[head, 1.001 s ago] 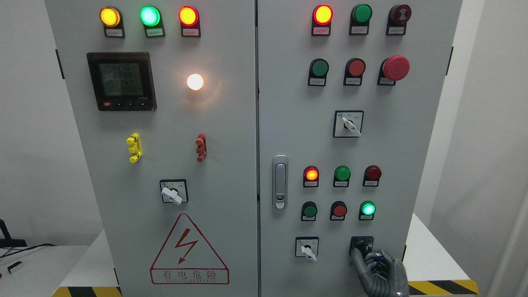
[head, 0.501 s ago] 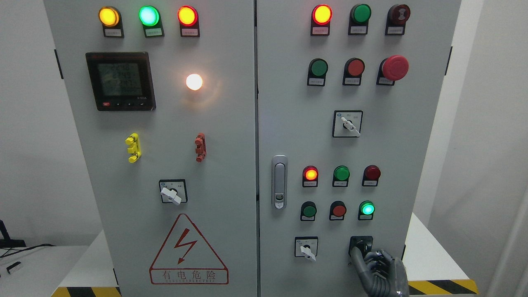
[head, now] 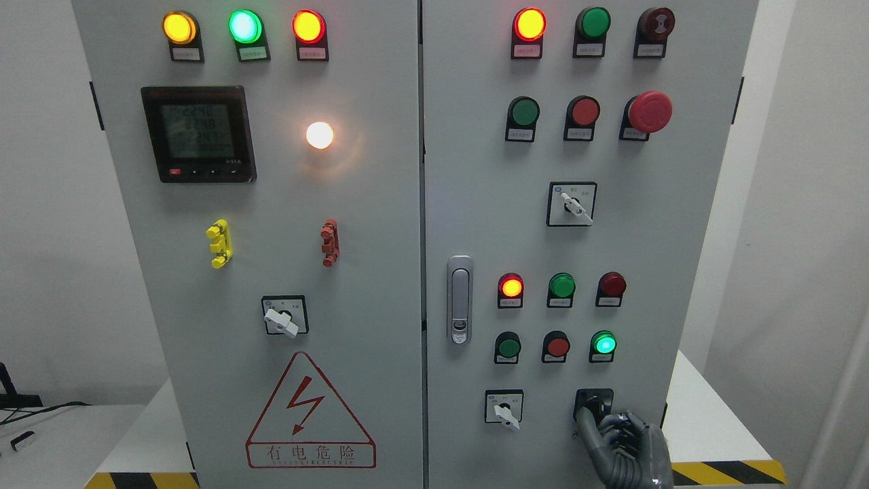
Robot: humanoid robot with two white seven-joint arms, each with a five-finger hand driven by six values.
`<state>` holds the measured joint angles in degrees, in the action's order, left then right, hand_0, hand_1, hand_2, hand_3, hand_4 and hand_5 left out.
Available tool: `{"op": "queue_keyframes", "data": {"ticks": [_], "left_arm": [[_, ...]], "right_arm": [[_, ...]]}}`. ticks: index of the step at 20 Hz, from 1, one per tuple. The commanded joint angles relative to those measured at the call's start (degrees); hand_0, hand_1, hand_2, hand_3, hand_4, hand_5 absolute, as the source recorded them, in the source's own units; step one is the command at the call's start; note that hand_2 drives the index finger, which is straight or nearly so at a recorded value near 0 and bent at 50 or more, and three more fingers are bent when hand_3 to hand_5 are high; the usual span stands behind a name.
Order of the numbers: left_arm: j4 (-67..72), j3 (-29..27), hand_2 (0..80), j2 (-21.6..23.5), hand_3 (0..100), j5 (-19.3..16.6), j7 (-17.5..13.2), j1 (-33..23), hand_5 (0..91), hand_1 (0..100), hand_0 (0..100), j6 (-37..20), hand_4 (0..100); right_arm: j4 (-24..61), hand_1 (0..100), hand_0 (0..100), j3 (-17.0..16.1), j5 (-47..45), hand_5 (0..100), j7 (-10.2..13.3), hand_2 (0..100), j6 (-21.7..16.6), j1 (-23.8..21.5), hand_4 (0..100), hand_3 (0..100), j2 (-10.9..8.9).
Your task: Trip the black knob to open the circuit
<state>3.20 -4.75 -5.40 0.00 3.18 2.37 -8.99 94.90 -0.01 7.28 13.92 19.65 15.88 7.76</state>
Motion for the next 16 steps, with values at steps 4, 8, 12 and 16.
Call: {"op": "queue_keyframes", "data": {"ticks": [4, 8, 12, 16], "left_arm": [[0.0, 0.0, 0.0, -0.1, 0, -1.8, 0.0, 0.0, 0.0, 39, 12, 0.0, 0], [0.0, 0.0, 0.0, -0.1, 0, -1.8, 0.0, 0.0, 0.0, 39, 12, 0.0, 0], [0.0, -0.1, 0.0, -0.1, 0, -1.8, 0.0, 0.0, 0.0, 39, 12, 0.0, 0], [0.0, 0.0, 0.0, 0.0, 0, -1.8, 0.0, 0.0, 0.0, 39, 12, 0.0, 0]], "right_arm": [[-0.2, 71, 31, 0.7, 2.2, 97, -0.2, 61, -0.2, -0.1, 89, 89, -0.02], [-0.2, 71, 32, 0.7, 2.4, 97, -0.2, 61, -0.3, -0.1, 88, 88, -0.02], [-0.2, 71, 32, 0.6, 3.9, 97, -0.1, 61, -0.5, -0.1, 88, 88, -0.02], [-0.2, 71, 32, 0.6, 4.7, 97, -0.1, 61, -0.7, -0.1, 88, 87, -0.02]]}}
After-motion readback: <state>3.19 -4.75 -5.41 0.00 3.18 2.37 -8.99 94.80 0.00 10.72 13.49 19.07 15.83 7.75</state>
